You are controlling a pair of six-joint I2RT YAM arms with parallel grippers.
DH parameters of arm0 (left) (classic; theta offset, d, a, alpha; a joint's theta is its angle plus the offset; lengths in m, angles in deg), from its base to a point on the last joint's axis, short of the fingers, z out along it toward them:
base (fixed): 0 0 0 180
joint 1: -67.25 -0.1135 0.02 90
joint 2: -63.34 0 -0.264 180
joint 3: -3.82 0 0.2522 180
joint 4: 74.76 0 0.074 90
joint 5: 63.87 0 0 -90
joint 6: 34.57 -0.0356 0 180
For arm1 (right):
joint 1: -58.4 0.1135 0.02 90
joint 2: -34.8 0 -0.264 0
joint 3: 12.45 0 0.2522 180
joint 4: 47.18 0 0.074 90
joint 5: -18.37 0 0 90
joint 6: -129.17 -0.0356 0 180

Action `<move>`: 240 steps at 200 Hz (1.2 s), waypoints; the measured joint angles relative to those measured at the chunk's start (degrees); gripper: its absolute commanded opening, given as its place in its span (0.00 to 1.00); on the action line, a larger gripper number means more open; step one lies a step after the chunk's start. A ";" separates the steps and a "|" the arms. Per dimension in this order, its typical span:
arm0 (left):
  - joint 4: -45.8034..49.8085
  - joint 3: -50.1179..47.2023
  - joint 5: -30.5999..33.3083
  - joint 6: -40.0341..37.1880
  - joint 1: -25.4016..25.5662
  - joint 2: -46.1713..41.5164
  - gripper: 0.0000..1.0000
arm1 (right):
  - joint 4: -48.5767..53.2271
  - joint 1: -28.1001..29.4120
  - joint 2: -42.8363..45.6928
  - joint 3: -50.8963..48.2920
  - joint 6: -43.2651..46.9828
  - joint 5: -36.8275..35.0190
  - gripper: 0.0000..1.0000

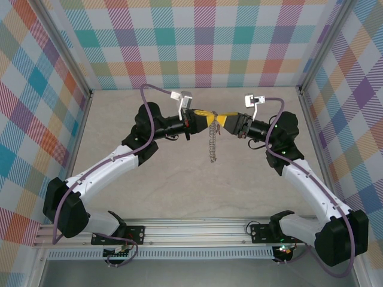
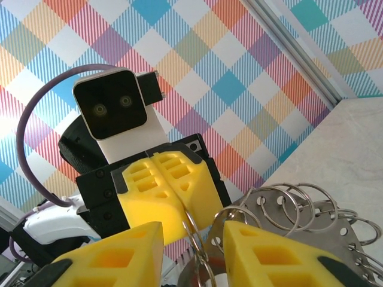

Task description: Put the keys on the keyring

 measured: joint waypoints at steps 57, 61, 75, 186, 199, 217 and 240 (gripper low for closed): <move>-0.39 0.00 0.02 0.20 0.00 0.28 0.00 | -0.31 0.44 -0.15 -0.68 -0.17 0.00 0.21; -0.39 0.00 0.02 0.20 0.00 0.28 0.00 | -0.37 0.44 -0.15 -0.68 -0.22 0.00 0.21; -0.39 0.00 0.02 0.22 0.00 0.28 0.00 | -0.66 0.44 -0.15 -0.76 -0.44 0.02 0.15; 4.59 -0.02 3.80 -2.86 -0.13 0.15 0.29 | 12.00 0.70 -0.15 2.84 8.37 -0.85 0.00; 5.84 -0.02 4.31 -3.91 -0.57 -0.20 0.36 | 16.59 0.50 -0.15 4.57 11.30 -0.83 0.00; 8.33 0.20 4.22 -5.95 -1.42 -1.03 0.44 | 21.57 -0.02 -0.20 6.71 15.26 -0.74 0.00; 13.81 2.78 2.69 -8.96 -2.78 -1.33 0.49 | 28.22 -0.79 -1.16 10.21 20.81 -0.42 0.00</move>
